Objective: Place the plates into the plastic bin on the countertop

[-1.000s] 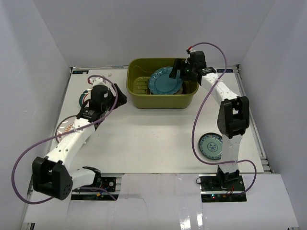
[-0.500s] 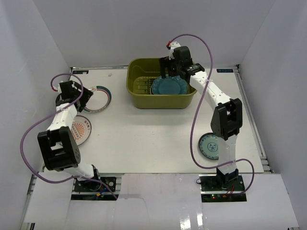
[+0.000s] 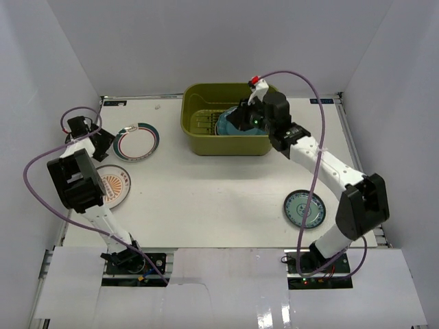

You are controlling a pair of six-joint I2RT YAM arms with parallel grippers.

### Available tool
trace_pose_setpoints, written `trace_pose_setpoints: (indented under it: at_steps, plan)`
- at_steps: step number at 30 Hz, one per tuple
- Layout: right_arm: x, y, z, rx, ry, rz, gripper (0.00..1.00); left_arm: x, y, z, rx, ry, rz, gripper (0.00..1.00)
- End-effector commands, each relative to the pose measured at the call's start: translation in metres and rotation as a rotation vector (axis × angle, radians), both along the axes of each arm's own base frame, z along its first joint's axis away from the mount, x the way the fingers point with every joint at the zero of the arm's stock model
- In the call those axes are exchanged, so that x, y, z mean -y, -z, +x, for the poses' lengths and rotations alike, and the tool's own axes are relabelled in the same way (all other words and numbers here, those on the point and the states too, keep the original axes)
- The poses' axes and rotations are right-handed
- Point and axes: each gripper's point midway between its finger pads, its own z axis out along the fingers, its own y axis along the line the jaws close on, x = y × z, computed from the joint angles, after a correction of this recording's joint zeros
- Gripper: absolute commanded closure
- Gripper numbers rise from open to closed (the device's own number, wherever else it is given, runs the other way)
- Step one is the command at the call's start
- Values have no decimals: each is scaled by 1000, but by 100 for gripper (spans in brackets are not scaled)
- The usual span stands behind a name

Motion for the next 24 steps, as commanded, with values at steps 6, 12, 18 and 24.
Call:
trace_pose_setpoints:
  at_steps: [6,12,18,24]
  plan:
    - [-95,7,-127,-46,-360,233,77,2,7,40,103,229,-15,29]
    - [-118,36,-160,-145,-464,267,64,14,38,46,98,282,-108,47]
    - [-137,63,-168,-281,-465,315,41,13,41,39,140,237,-147,87]
    - [-162,95,-174,-357,-411,317,37,17,15,30,228,178,-194,100]
